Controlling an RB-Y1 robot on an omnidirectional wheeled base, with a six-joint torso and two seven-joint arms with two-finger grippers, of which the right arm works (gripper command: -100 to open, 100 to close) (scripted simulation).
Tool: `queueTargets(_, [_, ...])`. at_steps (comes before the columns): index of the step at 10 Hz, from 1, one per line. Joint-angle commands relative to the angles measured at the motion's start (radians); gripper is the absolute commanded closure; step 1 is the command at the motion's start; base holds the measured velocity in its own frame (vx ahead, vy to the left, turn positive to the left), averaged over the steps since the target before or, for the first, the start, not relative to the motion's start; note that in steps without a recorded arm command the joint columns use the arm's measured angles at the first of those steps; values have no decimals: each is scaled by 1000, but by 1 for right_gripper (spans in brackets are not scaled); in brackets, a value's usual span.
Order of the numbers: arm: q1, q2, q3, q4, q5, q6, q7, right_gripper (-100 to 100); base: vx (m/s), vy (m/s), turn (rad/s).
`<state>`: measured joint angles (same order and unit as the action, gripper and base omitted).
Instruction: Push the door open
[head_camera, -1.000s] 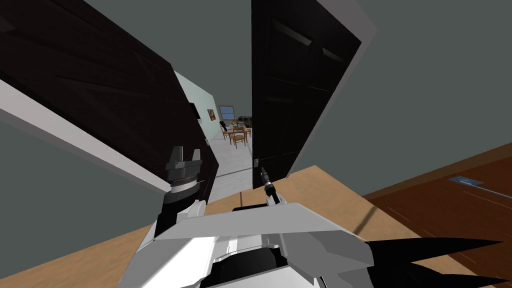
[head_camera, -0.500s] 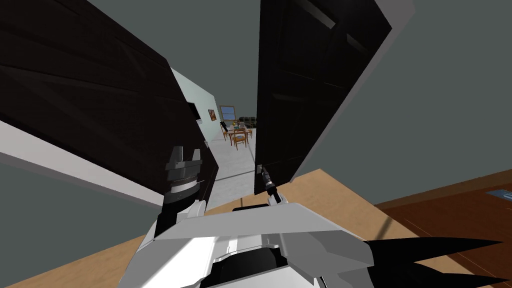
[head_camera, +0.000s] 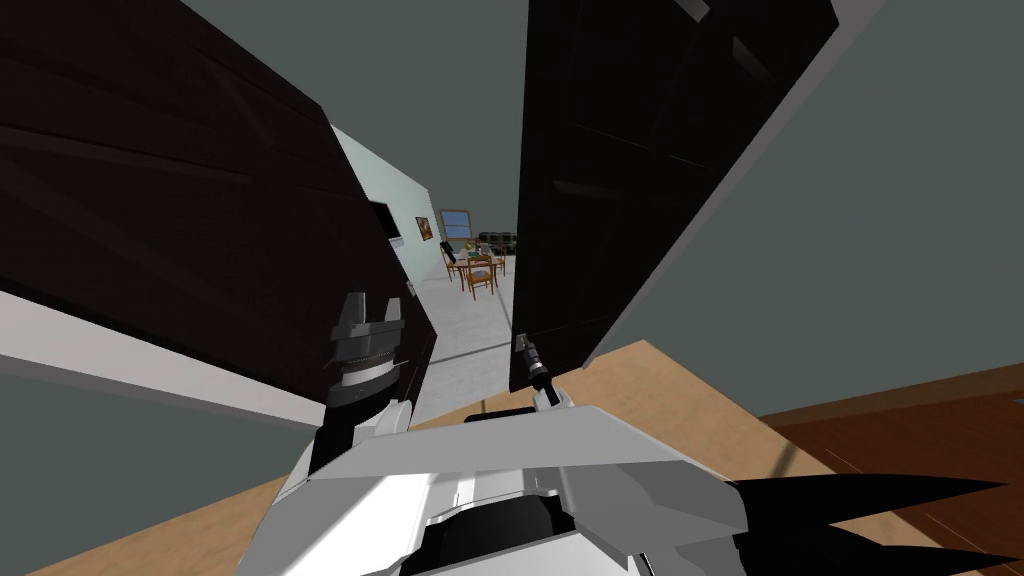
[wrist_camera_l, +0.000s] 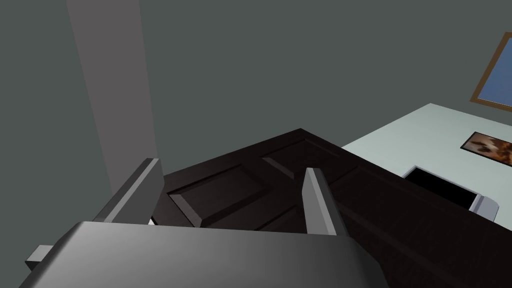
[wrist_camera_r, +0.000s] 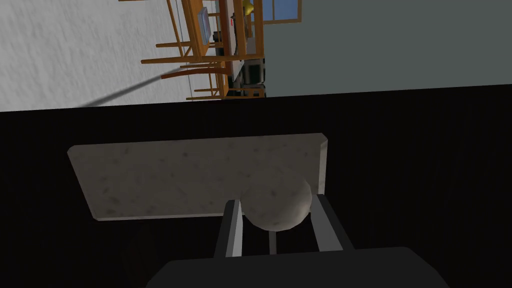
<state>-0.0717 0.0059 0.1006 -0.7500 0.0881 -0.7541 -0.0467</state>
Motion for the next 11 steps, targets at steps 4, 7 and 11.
queueTargets(4, [2,0,1,1,0,0,0,100,-9,-3,0])
queueTargets(7, [1,-22,-21,5,-10,1,8,100,132,56,-26])
queueTargets(11, [-1,-48,-37,13,-21,-7,12,-100,151,66,-55])
